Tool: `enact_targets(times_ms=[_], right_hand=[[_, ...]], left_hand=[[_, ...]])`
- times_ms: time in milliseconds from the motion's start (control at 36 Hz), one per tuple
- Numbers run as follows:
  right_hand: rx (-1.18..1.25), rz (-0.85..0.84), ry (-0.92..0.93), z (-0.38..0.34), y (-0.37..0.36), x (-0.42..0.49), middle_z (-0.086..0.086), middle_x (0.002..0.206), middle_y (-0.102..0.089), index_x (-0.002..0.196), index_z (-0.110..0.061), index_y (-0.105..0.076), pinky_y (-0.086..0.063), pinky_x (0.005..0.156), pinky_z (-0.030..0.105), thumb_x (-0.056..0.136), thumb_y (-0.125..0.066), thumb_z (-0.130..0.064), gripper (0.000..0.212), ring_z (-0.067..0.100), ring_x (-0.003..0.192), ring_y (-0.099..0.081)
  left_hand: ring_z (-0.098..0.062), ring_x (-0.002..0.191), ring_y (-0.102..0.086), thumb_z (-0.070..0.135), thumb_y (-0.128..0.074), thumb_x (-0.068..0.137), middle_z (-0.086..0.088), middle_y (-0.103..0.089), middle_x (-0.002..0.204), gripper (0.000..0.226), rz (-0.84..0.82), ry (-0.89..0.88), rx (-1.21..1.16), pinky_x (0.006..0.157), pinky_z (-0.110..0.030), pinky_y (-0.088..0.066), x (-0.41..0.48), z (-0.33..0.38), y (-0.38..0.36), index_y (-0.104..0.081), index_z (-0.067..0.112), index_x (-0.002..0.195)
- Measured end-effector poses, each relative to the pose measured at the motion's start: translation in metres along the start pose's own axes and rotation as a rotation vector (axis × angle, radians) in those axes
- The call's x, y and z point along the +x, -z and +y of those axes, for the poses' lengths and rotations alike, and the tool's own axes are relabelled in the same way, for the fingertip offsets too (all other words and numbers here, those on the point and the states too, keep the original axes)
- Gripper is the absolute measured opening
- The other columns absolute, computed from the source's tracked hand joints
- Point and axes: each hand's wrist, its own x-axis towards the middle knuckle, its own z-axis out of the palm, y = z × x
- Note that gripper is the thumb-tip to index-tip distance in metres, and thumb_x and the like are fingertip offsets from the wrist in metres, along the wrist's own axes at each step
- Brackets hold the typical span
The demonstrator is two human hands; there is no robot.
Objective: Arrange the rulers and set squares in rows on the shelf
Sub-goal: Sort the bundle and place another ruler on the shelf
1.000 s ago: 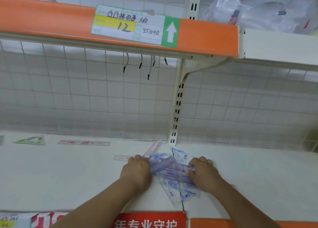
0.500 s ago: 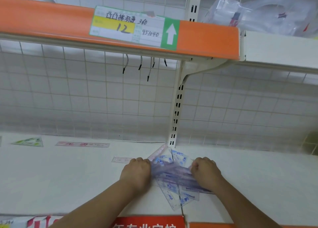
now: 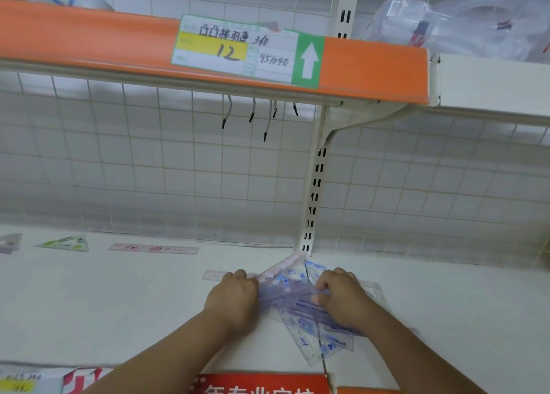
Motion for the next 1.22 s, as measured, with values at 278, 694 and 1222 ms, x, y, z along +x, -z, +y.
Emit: enact_targets(times_ms=[278,694,1222], right_hand=[[0.053,-0.005,-0.037,0.0,0.003,0.002,0.005,0.096,-0.052,0.087,-0.015,-0.053,-0.046,0.082,0.032,0.092,-0.05,-0.013,0.006,0.019,0.087,-0.051],[-0.012,-0.075,0.118,-0.006,-0.002,0.006,0.003,0.125,-0.045,0.13,-0.024,-0.053,-0.034,0.104,0.031,0.091,-0.058,-0.035,0.041,0.02,0.122,-0.036],[-0.329,-0.031,0.281,-0.001,0.012,-0.005,0.006,0.116,-0.055,0.123,-0.016,-0.053,-0.033,0.083,0.03,0.091,-0.055,-0.043,0.042,0.021,0.114,-0.043]], left_hand=[[-0.028,0.12,-0.044,0.006,-0.04,0.093,-0.012,-0.046,0.125,0.032,0.01,-0.001,0.001,0.09,-0.036,-0.044,-0.002,0.003,0.006,-0.051,0.009,0.123],[-0.027,0.119,-0.045,0.017,-0.044,0.094,-0.011,-0.047,0.125,0.03,-0.005,-0.021,-0.001,0.091,-0.036,-0.044,-0.003,0.004,0.004,-0.052,0.012,0.123],[-0.026,0.12,-0.046,0.016,-0.042,0.093,-0.01,-0.049,0.126,0.031,-0.004,-0.091,0.062,0.088,-0.037,-0.045,-0.009,0.005,0.006,-0.051,0.011,0.122]])
